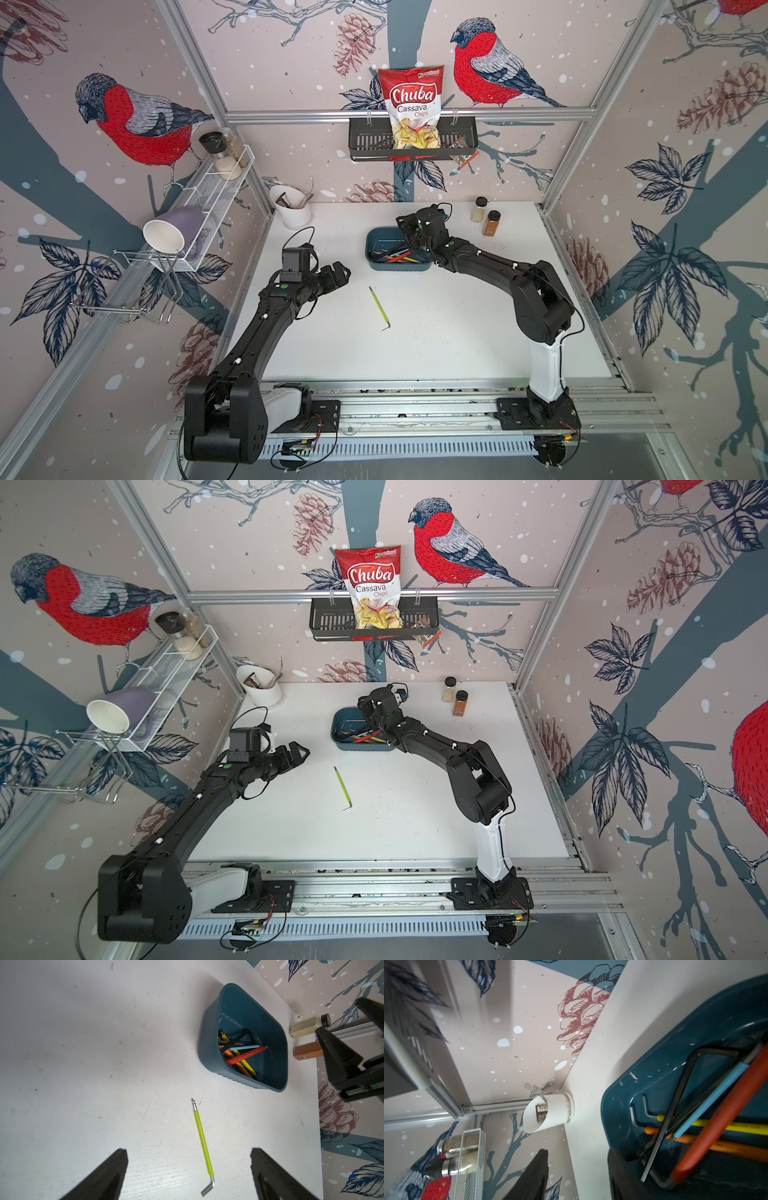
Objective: Put the hex key on the desktop into the storage box
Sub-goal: Place the Allen key in the storage box, then pick up the Allen key from the center of the board.
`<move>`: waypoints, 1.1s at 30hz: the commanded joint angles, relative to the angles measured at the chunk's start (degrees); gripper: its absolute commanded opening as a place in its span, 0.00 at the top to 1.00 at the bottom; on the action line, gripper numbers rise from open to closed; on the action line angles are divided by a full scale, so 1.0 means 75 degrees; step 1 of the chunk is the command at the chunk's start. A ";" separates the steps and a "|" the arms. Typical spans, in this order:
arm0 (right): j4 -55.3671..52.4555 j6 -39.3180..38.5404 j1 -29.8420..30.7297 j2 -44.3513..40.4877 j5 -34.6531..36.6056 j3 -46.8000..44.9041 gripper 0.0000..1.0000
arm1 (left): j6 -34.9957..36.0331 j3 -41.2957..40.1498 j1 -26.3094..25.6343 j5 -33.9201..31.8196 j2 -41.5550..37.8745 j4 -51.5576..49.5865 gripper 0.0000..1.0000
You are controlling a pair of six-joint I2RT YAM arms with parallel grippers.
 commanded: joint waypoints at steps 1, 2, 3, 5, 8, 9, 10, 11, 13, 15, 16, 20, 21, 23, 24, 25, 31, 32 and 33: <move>-0.1387 -0.1719 0.0272 -0.0373 0.0218 0.0421 0.49 | 0.0030 0.0018 -0.0007 -0.0216 0.0031 0.0026 0.04; -0.1740 -0.2068 0.0385 -0.0455 0.0255 0.0436 0.49 | 0.0042 0.0030 -0.0007 -0.0265 0.0034 0.0006 0.04; -0.1967 -0.2333 0.0479 -0.0544 0.0265 0.0374 0.49 | 0.0043 0.0030 -0.0007 -0.0302 0.0041 -0.0001 0.04; -0.2373 -0.2884 0.0705 -0.0715 0.0222 0.0110 0.50 | 0.0050 0.0048 -0.0007 -0.0386 0.0043 -0.0018 0.04; -0.3008 -0.3619 0.1080 -0.0785 0.0154 -0.0156 0.50 | 0.0062 0.0055 0.0002 -0.0481 0.0043 -0.0018 0.04; -0.3207 -0.3876 0.1217 -0.0774 0.0105 -0.0212 0.50 | 0.0074 0.0052 0.0012 -0.0488 0.0043 -0.0018 0.04; -0.3421 -0.4066 0.1344 -0.0768 0.0078 -0.0253 0.50 | 0.0087 0.0063 0.0026 -0.0503 0.0058 -0.0024 0.04; -0.3659 -0.4226 0.1501 -0.0752 0.0167 -0.0307 0.50 | 0.0090 0.0070 0.0036 -0.0537 0.0065 -0.0021 0.04; -0.4059 -0.4469 0.1768 -0.0662 0.0331 -0.0354 0.50 | 0.0089 0.0065 0.0059 -0.0587 0.0091 -0.0033 0.04; -0.4414 -0.4603 0.1953 -0.0433 0.0428 -0.0298 0.50 | 0.0088 0.0064 0.0057 -0.0612 0.0129 -0.0042 0.04; -0.4527 -0.4654 0.1997 -0.0318 0.0398 -0.0257 0.50 | 0.0089 0.0068 0.0061 -0.0621 0.0152 -0.0047 0.04; -0.5204 -0.4989 0.2226 0.0423 0.0378 0.0349 0.50 | 0.0074 0.0063 0.0058 -0.0636 0.0230 -0.0088 0.04; -0.5363 -0.5071 0.2288 0.0598 0.0403 0.0521 0.50 | 0.0079 0.0064 0.0055 -0.0663 0.0228 -0.0095 0.04; -0.5710 -0.5231 0.2408 0.0923 0.0512 0.0884 0.50 | 0.0090 0.0077 0.0057 -0.0735 0.0213 -0.0107 0.04; -0.5857 -0.5290 0.2454 0.1058 0.0545 0.1034 0.50 | 0.0089 0.0075 0.0063 -0.0772 0.0211 -0.0113 0.04; -0.5914 -0.5347 0.2487 0.1138 0.0537 0.1115 0.50 | 0.0087 0.0068 0.0062 -0.0797 0.0204 -0.0128 0.04; -0.6055 -0.5467 0.2520 0.1452 0.0365 0.1211 0.50 | 0.0097 0.0095 0.0061 -0.0869 0.0250 -0.0128 0.04; -0.6057 -0.5485 0.2523 0.1479 0.0348 0.1201 0.50 | 0.0107 0.0098 0.0057 -0.0871 0.0265 -0.0141 0.04; -0.6068 -0.5508 0.2531 0.1521 0.0336 0.1204 0.51 | 0.0096 0.0104 0.0056 -0.0869 0.0276 -0.0154 0.04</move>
